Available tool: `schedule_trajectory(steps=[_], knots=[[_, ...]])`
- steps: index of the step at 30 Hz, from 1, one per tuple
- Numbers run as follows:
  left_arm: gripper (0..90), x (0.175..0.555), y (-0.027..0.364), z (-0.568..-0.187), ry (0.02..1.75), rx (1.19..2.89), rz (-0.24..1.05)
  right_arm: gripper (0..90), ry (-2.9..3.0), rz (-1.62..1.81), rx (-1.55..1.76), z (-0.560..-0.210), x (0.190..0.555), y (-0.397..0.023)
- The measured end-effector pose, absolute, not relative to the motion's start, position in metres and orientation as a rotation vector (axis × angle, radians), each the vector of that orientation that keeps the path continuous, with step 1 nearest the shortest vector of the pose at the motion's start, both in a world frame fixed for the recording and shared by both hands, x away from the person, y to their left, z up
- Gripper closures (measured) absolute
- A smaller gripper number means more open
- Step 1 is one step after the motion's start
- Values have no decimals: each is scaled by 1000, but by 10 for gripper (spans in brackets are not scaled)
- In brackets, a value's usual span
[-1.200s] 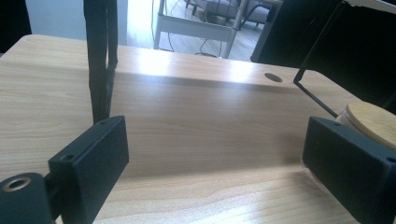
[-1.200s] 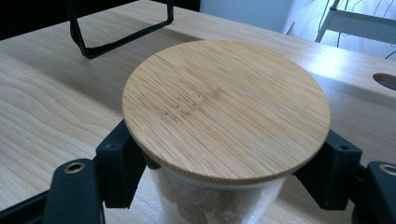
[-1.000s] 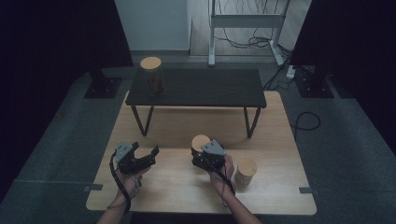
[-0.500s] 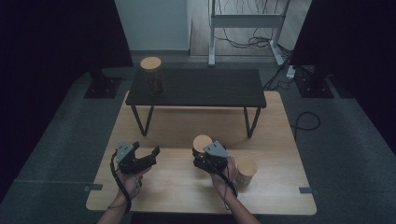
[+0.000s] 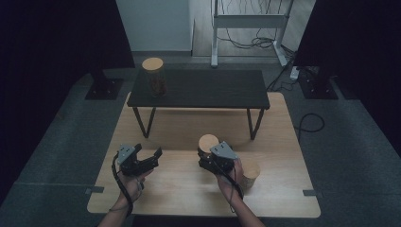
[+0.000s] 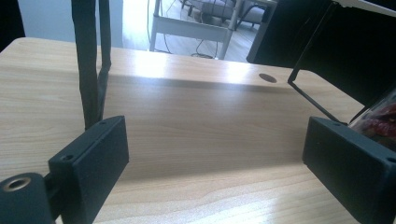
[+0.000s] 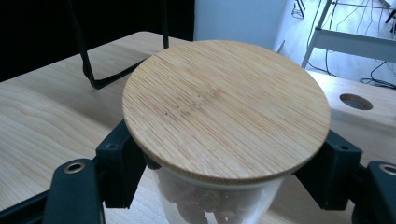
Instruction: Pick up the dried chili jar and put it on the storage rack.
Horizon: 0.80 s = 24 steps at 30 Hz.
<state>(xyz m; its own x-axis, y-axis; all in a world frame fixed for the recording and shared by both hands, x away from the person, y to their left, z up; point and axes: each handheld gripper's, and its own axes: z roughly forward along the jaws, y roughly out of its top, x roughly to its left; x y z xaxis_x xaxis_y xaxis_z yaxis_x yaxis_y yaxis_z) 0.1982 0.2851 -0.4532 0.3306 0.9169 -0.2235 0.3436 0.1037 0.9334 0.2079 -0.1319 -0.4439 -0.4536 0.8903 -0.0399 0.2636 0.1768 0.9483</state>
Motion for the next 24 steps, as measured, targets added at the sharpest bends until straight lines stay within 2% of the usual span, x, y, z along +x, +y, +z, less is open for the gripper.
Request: schedule_trajectory(steps=[24], knots=[[67,199,287,-453,1232,1458,647,256,1800,1330,1061,-431,205,-140]])
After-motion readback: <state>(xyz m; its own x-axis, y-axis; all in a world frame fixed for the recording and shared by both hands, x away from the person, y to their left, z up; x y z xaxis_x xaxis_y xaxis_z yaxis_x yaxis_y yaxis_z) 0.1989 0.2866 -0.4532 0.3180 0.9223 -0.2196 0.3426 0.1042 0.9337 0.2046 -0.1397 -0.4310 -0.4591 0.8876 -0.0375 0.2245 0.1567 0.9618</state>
